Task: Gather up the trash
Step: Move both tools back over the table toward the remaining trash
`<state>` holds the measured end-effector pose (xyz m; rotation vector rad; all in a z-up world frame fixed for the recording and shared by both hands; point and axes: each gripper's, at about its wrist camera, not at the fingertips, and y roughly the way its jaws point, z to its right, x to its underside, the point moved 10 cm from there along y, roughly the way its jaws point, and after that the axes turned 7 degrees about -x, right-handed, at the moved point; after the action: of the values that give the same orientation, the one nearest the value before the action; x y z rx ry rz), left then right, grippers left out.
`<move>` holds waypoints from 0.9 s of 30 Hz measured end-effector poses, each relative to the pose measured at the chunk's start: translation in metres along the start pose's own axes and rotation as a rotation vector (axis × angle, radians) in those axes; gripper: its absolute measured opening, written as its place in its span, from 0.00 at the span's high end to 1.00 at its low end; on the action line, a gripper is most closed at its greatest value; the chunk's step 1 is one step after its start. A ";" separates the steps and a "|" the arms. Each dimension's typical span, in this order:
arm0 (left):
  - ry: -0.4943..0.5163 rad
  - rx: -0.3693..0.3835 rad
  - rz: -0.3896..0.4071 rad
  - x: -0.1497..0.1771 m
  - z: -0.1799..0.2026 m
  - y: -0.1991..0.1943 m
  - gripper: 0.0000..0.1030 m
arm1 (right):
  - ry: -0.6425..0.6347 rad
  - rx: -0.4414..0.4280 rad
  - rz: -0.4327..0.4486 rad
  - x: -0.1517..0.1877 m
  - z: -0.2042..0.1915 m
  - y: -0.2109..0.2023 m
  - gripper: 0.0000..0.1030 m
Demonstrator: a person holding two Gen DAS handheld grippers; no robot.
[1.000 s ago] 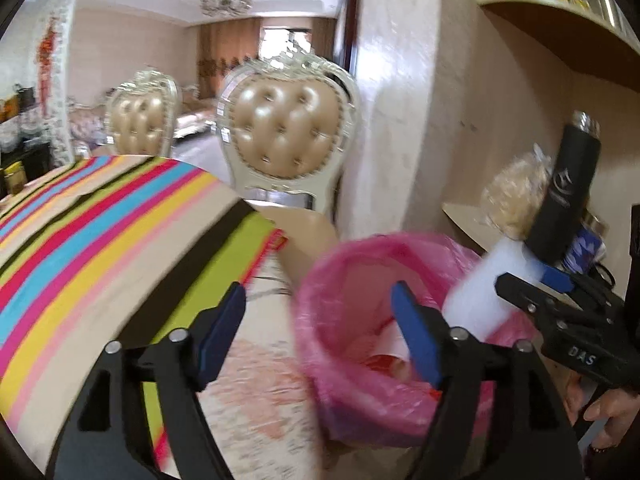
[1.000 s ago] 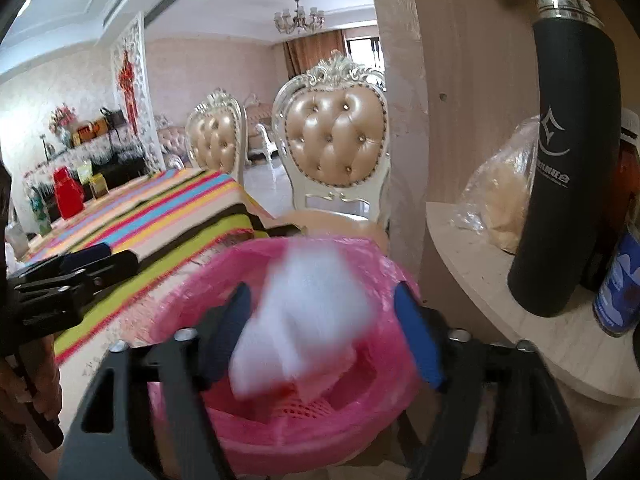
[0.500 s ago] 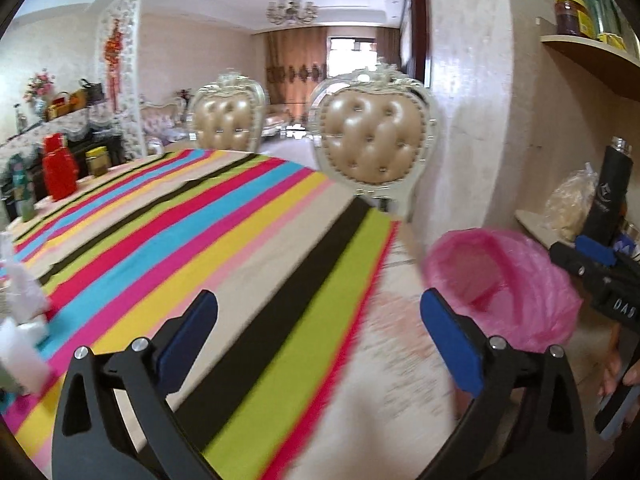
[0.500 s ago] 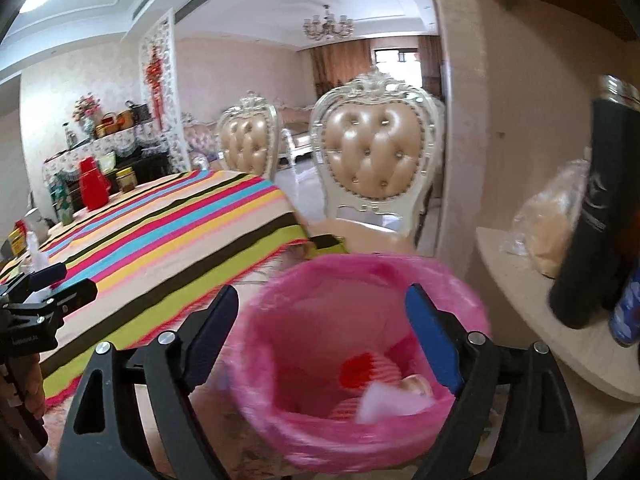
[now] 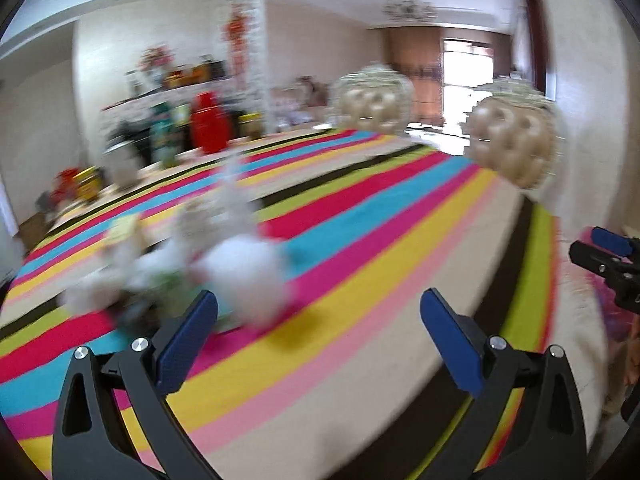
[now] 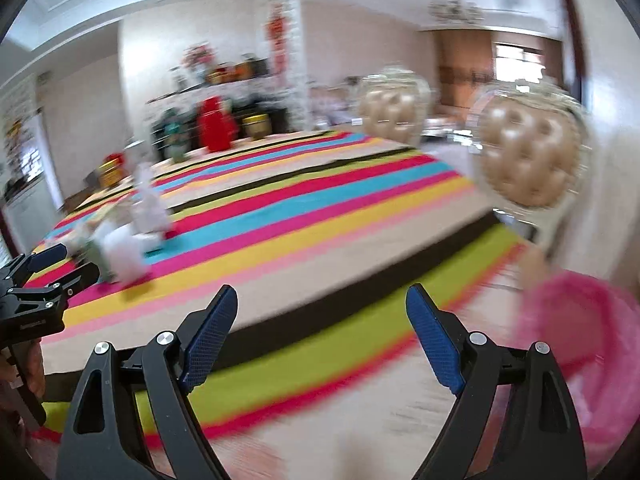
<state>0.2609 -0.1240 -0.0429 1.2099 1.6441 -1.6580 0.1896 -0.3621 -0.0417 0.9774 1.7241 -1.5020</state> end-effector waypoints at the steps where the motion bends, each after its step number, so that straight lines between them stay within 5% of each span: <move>1: -0.019 -0.029 -0.009 0.005 -0.019 0.000 0.05 | -0.015 -0.035 -0.010 -0.002 -0.018 0.009 0.21; 8: -0.169 -0.233 -0.084 0.035 -0.152 0.005 0.05 | -0.139 -0.216 -0.102 0.000 -0.126 0.057 0.21; 12: -0.209 -0.275 -0.122 0.038 -0.195 0.021 0.05 | -0.200 -0.304 -0.156 0.005 -0.180 0.085 0.21; 22: -0.250 -0.230 -0.157 0.012 -0.211 0.072 0.06 | -0.304 -0.398 -0.227 0.019 -0.252 0.113 0.30; 25: -0.263 -0.197 -0.150 0.011 -0.206 0.083 0.22 | -0.308 -0.404 -0.226 0.018 -0.257 0.116 0.33; 27: -0.261 -0.181 -0.152 0.011 -0.204 0.090 0.42 | -0.311 -0.412 -0.235 0.019 -0.262 0.120 0.37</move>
<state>0.3803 0.0625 -0.0728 0.7628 1.7099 -1.6354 0.2838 -0.0925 -0.0831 0.3207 1.8568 -1.2792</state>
